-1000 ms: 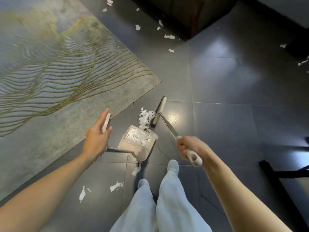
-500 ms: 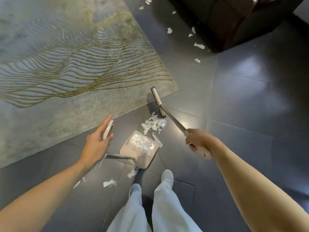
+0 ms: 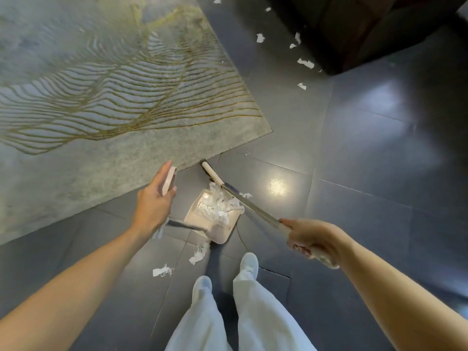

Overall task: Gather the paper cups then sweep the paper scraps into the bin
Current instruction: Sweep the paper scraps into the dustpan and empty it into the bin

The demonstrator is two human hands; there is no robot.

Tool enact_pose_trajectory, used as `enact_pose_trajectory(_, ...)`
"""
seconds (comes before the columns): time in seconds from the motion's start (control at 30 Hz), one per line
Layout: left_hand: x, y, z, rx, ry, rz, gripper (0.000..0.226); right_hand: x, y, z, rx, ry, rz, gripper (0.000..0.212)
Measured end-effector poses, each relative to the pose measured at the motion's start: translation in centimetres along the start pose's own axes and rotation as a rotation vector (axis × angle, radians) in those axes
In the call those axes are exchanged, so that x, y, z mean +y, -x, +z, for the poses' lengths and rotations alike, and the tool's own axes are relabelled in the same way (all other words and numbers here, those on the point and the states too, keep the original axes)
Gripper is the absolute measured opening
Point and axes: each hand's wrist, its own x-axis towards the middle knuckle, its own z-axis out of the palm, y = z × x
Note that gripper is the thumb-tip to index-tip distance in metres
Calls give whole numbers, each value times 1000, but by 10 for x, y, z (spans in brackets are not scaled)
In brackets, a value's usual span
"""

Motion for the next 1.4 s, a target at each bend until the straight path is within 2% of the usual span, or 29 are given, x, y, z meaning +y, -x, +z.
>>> enact_pose_trajectory(0.13,1,-3,0,-27,-1,34,69,15,25,10,-76,4,17,72)
enact_pose_trajectory(0.3,-14,9,-15,-104,5,90,70,32,66,21,-90,-50,42,82)
enact_pose_trajectory(0.6,-16,16,-40,-256,-138,223,77,70,115,73,90,-245,49,79)
enact_pose_trajectory(0.77,-20,16,-36,-323,-129,261,75,84,117,85,159,-381,63,77)
enact_pose_trajectory(0.83,-17,11,-30,-338,-143,263,73,81,109,92,201,-370,57,73)
enact_pose_trajectory(0.97,-8,-8,-18,-371,-156,287,73,58,84,120,289,-162,15,53)
enact_pose_trajectory(1.03,-1,-15,-8,-385,-149,284,73,45,68,141,257,-197,25,51)
enact_pose_trajectory(1.17,14,-24,18,-404,-136,294,71,31,59,174,61,-410,15,44)
enact_pose_trajectory(1.3,11,-28,21,-453,-106,309,66,47,77,157,-35,-569,13,56)
enact_pose_trajectory(1.4,21,-26,25,-409,-130,307,65,70,99,130,-18,-608,19,69)
